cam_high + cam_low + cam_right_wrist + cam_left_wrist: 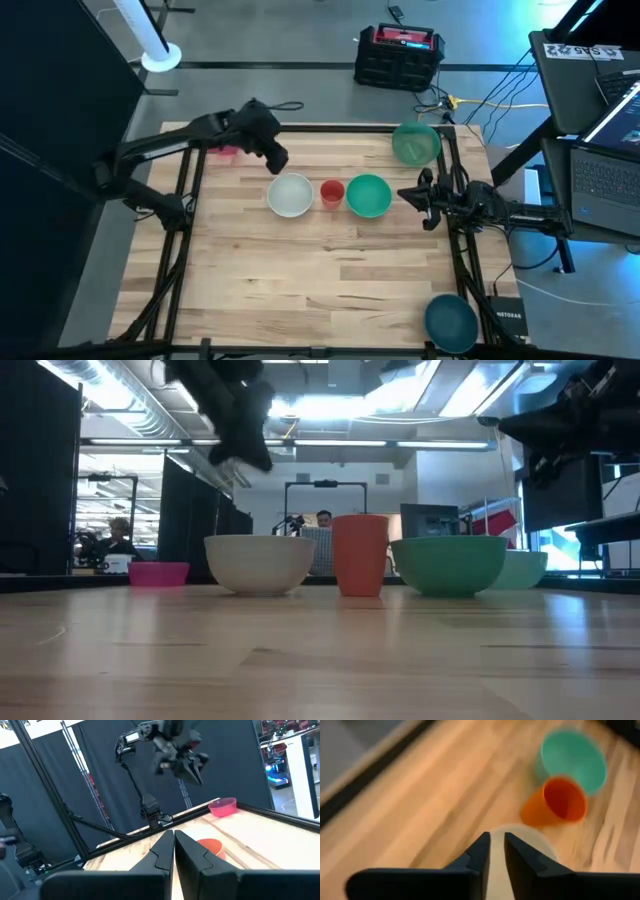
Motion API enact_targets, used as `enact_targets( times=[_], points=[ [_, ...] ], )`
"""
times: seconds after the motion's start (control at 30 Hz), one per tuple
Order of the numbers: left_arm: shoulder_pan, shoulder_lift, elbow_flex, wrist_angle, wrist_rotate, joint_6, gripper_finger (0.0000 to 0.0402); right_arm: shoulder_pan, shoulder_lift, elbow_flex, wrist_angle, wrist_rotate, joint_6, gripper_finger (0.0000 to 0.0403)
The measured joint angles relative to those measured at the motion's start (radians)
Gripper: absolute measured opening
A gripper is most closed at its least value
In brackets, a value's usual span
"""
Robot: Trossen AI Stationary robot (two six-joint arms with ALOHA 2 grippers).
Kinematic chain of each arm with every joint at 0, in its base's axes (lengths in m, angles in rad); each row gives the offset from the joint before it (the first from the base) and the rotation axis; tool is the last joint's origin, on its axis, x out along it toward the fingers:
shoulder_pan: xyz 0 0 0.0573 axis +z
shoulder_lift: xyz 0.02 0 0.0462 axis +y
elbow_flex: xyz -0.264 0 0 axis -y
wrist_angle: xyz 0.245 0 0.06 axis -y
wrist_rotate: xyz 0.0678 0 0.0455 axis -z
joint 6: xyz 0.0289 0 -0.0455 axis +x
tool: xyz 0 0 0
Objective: Nest bowls inside each other
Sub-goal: Stack the white bowl on top of the green bowl
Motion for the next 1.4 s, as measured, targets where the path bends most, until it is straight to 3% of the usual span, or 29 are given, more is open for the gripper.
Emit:
enact_targets(
  times=[0.6, 1.4],
  points=[
    [0.016, 0.277, 0.002, -0.14, -0.069, 0.317, 0.0133, 0.0, 0.0, 0.002, -0.092, 0.047, 0.078, 0.0001],
    [-0.034, 0.345, 0.015, -0.128, -0.01, 0.254, 0.0125, 0.0, 0.0, 0.002, -0.112, 0.047, 0.076, 0.0001]
  ],
)
